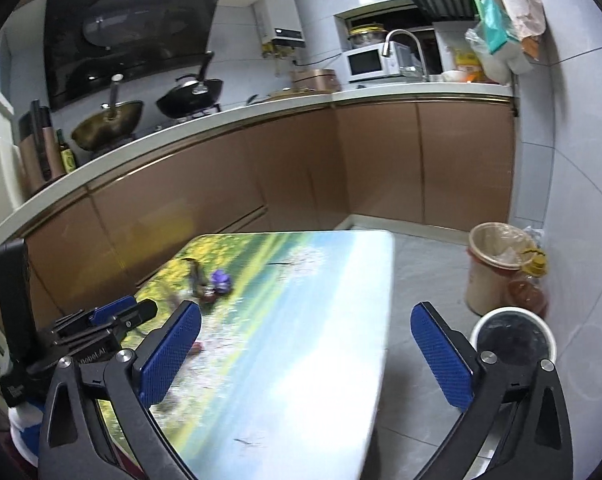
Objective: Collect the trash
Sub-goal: 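Move both tools back over the trash on the table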
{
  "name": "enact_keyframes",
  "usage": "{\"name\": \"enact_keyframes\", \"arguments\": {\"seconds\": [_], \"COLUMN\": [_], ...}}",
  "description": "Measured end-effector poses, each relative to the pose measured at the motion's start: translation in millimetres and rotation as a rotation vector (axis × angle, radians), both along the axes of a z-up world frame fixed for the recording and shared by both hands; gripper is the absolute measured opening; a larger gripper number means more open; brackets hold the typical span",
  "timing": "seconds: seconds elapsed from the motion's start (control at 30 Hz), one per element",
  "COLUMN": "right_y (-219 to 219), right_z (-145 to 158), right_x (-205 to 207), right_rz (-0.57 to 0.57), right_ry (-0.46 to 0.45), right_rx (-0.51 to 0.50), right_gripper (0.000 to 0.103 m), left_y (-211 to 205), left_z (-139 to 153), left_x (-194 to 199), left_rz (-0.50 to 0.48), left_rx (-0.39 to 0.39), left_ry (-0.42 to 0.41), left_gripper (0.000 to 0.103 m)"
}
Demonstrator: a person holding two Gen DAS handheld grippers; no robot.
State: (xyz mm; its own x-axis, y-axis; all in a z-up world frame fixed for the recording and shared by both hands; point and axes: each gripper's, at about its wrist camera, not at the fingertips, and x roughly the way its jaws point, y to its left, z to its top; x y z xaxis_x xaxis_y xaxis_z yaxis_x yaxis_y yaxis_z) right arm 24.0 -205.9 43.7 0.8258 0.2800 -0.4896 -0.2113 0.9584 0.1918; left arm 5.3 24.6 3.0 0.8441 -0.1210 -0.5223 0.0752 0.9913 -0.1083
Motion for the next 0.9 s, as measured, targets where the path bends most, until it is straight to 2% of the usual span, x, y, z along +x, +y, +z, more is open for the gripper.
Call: {"name": "enact_keyframes", "arguments": {"seconds": [0.2,0.43,0.9], "right_y": [25.8,50.5,100.7], "right_z": [2.9,-2.0,-15.3], "right_x": [-10.3,-16.3,-6.8], "right_rz": [0.029,0.072,0.157], "right_ry": [-0.011,-0.021,0.085], "right_rx": [0.001,0.002,-0.046], "right_gripper": [0.103,0.103,0.103], "left_y": [23.6,52.2,93.9], "left_z": [-2.1,-6.5,-24.3], "left_x": [-26.1,-43.1,-48.2], "left_rz": [0.042,0.085,0.118], "left_rx": [0.001,-0.011,-0.039], "left_ry": [-0.021,-0.038,-0.023], "left_gripper": [0.056,0.057,0.057]}}
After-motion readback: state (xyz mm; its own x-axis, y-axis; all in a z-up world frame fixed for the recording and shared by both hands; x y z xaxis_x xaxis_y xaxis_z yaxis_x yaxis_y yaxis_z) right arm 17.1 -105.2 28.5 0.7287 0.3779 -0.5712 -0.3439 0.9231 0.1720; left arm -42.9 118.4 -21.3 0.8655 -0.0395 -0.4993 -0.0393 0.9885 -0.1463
